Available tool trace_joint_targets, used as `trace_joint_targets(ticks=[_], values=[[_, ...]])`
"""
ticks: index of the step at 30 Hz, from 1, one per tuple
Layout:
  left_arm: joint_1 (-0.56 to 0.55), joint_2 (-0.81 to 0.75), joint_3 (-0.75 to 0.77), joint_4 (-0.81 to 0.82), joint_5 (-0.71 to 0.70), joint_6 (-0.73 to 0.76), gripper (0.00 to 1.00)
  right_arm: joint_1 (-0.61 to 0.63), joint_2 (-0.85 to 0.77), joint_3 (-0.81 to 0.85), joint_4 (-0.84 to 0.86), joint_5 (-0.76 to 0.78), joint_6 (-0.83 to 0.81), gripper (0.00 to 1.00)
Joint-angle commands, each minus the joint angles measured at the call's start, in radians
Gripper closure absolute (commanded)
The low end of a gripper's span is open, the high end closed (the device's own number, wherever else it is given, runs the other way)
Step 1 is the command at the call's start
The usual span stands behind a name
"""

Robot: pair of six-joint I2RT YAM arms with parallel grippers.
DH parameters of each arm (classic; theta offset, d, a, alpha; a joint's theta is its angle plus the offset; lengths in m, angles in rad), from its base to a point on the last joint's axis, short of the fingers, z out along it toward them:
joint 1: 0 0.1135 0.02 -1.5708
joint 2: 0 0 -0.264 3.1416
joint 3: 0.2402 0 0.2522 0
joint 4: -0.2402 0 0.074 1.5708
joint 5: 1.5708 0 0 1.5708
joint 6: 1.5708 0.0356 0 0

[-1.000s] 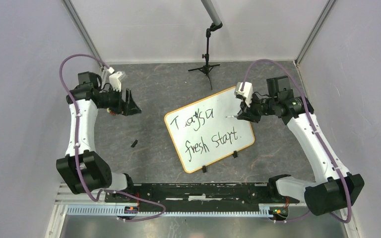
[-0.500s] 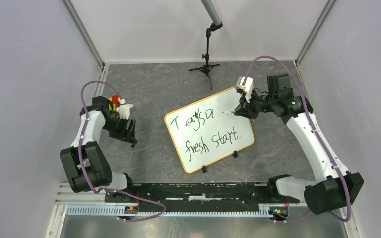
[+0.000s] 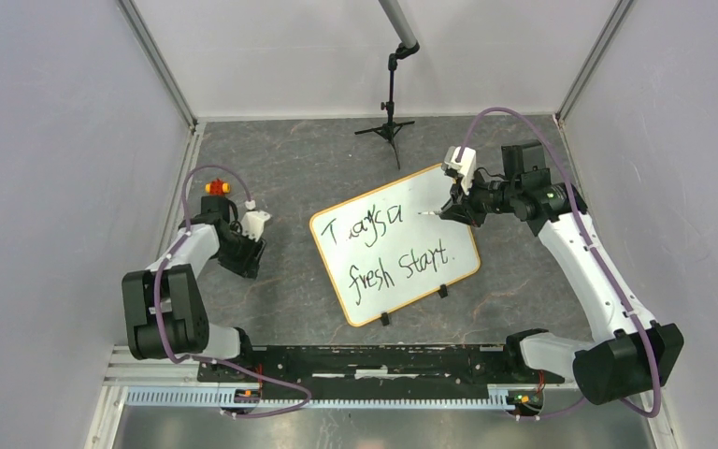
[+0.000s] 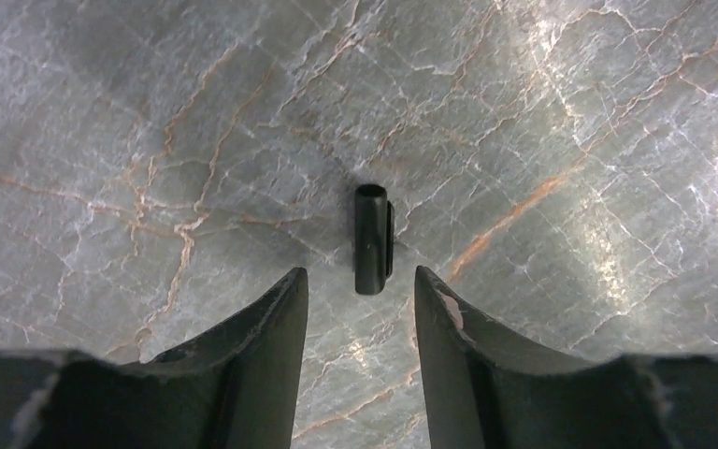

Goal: Write a sentence on the whiteboard
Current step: Pick up the pen cap from the center of the board.

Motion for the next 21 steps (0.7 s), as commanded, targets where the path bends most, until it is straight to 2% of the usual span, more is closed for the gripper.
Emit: trace_joint_targets(ticks=[1,14,21], values=[[-0.044,0.01,-0.034,0.125,-0.051,-0.012,0.5,-0.003,-0.007,0.009,0.016,-0.002,0.014,1.0],[-0.095,-0.016,-0.099,0.156,-0.052,-0.001,0.8,-0.002,0.004,0.022,0.019,0.002,0.026,1.0],[-0.094,-0.105,-0.003,0.05,-0.019,-0.018,0.98,-0.003,0.009,0.01,0.038,-0.022,0.047,1.0]])
